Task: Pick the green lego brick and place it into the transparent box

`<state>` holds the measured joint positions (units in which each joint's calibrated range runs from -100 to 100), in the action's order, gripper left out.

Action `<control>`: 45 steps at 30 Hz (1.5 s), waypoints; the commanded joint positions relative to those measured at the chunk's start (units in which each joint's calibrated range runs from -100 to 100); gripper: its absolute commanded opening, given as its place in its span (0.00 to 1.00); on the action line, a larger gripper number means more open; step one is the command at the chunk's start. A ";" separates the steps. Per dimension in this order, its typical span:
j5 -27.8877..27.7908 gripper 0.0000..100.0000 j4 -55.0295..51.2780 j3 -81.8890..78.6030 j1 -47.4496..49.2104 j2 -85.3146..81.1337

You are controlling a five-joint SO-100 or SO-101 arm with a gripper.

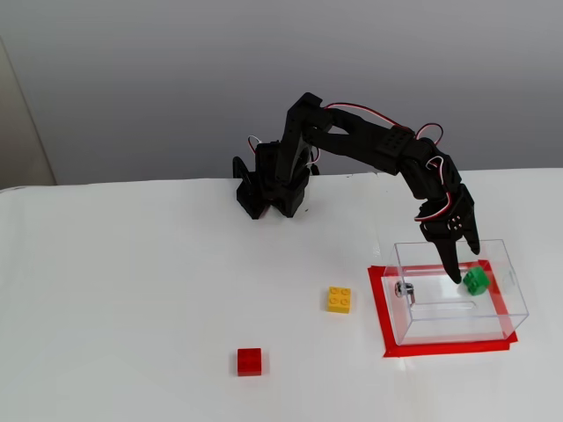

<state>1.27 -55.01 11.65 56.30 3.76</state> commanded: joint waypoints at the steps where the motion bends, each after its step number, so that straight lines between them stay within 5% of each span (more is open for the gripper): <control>1: -0.23 0.28 0.18 1.91 -0.37 -0.58; 9: -0.23 0.01 0.10 1.91 -1.92 -1.43; 27: -0.23 0.02 -2.34 -7.13 -21.07 -17.04; 45: 0.09 0.02 -1.56 -47.55 -46.73 -53.61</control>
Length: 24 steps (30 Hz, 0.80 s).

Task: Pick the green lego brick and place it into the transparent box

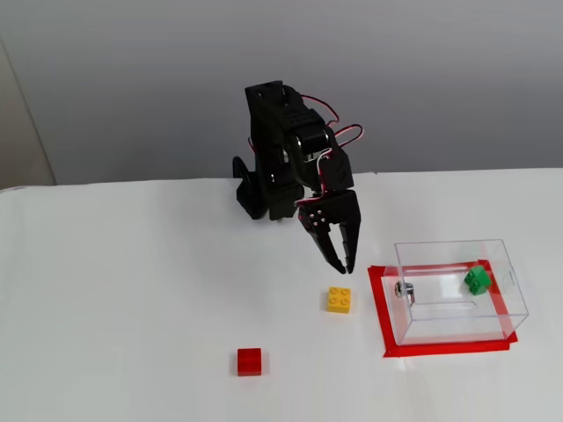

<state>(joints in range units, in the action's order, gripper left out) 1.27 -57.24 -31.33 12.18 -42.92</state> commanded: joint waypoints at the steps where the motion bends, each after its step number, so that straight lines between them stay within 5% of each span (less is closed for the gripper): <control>1: 0.09 0.02 0.67 -6.82 -3.42 -9.39; 24: -0.23 0.02 0.67 -41.63 -22.86 -50.04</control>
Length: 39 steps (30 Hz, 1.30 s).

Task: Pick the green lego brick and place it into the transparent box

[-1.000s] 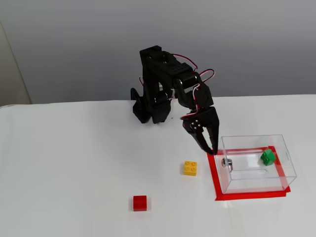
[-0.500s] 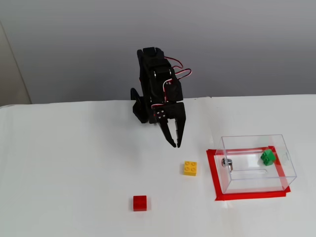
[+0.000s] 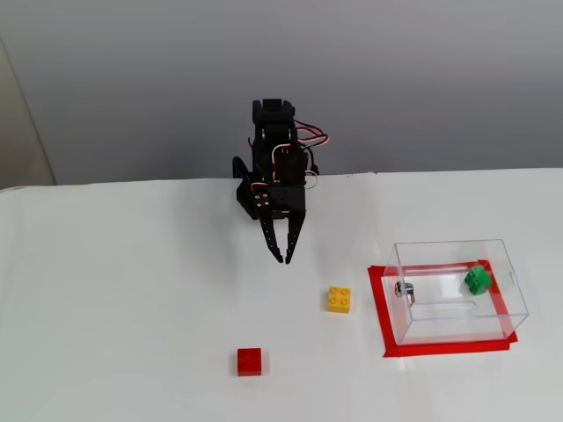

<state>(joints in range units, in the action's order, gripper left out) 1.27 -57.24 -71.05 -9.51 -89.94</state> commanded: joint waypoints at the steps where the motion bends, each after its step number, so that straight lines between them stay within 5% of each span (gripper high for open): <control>1: -0.23 0.02 0.67 -3.27 -1.32 -4.55; 16: -0.23 0.02 12.68 -25.33 -1.25 -9.72; 39: -0.28 0.02 1.28 -27.05 1.34 -9.98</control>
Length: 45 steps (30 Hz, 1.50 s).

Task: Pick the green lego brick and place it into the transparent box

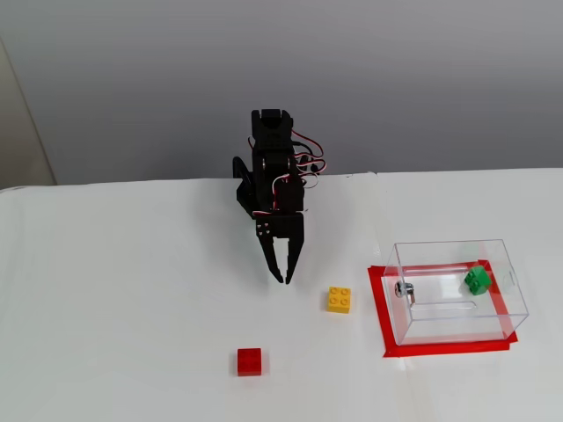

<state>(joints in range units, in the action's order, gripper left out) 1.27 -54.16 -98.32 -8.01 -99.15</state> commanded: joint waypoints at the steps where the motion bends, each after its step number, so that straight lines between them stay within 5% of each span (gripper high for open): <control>1: -0.33 0.02 -3.63 1.13 -0.08 -0.76; 8: -0.28 0.02 -18.95 5.56 1.10 -0.76; 45: -0.28 0.02 -18.86 5.65 1.03 -0.59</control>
<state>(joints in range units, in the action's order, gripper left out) 1.07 -72.92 -93.73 -6.94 -99.24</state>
